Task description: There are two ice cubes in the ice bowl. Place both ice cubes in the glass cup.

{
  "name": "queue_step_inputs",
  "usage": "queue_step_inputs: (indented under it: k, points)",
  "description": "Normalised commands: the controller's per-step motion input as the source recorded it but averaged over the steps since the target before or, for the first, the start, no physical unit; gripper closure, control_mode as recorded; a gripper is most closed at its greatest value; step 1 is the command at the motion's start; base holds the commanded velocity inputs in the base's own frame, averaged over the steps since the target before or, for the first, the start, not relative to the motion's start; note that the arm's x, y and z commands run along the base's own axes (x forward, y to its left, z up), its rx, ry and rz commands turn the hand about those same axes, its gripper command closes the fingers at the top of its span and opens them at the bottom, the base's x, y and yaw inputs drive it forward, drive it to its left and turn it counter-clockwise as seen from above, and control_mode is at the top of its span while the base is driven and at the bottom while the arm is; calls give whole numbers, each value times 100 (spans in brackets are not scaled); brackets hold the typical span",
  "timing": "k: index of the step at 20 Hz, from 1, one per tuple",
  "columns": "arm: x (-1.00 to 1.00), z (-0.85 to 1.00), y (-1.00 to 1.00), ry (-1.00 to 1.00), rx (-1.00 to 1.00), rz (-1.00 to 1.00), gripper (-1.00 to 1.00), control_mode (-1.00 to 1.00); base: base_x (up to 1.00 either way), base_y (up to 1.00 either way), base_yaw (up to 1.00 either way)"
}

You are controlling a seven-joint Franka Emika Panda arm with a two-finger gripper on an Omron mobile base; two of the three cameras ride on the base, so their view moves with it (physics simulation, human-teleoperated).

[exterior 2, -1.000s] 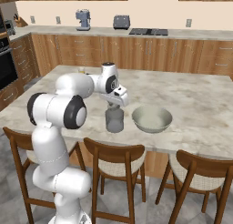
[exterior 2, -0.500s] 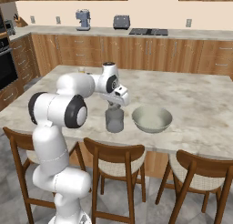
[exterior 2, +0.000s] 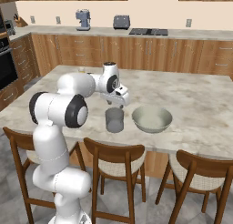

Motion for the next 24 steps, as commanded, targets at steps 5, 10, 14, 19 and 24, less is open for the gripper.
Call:
queue_step_inputs:
  k: [5, 10, 14, 19, 24]
  points:
    - [-83, 5, 43, -2, 7, 1, -100, -100, 0, 0, 0]
    - [-100, 0, 92, -5, 8, 0, -100, -100, 0, 0, 0]
    - [-100, -6, 74, -6, 1, 2, -100, -100, 0, 0, 0]
    - [-100, 13, 39, -18, -1, 2, -100, -100, 0, 0, 0]
    - [-100, 7, -6, -68, -9, 0, -100, -100, 0, 0, 0]
